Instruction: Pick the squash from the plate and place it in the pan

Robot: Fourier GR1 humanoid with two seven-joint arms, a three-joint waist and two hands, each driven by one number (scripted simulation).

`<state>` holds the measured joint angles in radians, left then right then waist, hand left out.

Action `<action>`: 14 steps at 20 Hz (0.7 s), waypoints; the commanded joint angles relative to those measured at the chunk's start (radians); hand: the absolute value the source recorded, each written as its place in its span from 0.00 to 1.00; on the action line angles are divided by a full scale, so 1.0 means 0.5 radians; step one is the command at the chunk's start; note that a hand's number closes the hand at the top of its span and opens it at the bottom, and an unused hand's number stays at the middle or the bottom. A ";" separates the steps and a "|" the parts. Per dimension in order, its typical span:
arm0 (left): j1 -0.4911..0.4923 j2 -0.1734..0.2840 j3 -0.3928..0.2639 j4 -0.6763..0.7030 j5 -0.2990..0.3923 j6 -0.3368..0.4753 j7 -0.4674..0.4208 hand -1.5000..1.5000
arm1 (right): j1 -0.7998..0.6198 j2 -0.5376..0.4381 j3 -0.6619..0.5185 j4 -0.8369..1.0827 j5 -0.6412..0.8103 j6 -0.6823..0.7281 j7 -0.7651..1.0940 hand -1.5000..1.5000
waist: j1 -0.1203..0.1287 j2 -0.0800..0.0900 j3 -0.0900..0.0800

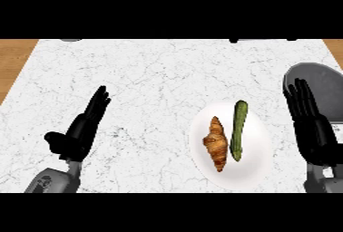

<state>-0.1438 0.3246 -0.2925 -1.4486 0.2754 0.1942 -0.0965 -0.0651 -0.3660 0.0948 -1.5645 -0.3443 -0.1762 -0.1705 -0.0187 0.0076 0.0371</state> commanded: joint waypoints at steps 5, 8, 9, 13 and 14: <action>0.028 -0.084 -0.037 -0.151 -0.107 0.096 -0.109 0.50 | -0.252 -0.175 -0.003 -0.005 -0.176 0.634 -0.230 1.00 | 0.091 -0.015 -0.070; 0.115 -0.160 -0.101 -0.195 -0.095 0.104 -0.107 0.50 | -0.045 -0.291 -0.213 0.157 0.147 0.193 -0.233 1.00 | 0.034 -0.019 -0.074; 0.118 -0.143 -0.040 -0.131 -0.101 0.057 -0.183 0.50 | 0.034 -0.224 -0.180 0.142 0.122 0.281 -0.300 0.00 | 0.032 -0.016 -0.074; 0.133 -0.194 -0.066 -0.113 -0.143 0.054 -0.173 0.50 | 0.153 -0.384 -0.226 0.372 0.220 0.705 -0.779 0.00 | 0.037 -0.013 -0.073; 0.167 -0.112 -0.004 -0.199 -0.089 0.007 -0.113 0.50 | 0.297 -0.451 -0.237 0.137 0.268 0.622 -0.676 0.00 | 0.025 -0.019 -0.074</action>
<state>-0.0778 0.2629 -0.3105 -1.5286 0.2268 0.2133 -0.1597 0.0081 -0.5395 -0.0101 -1.4729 -0.2824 0.1064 -0.4447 -0.0019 -0.0002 0.0014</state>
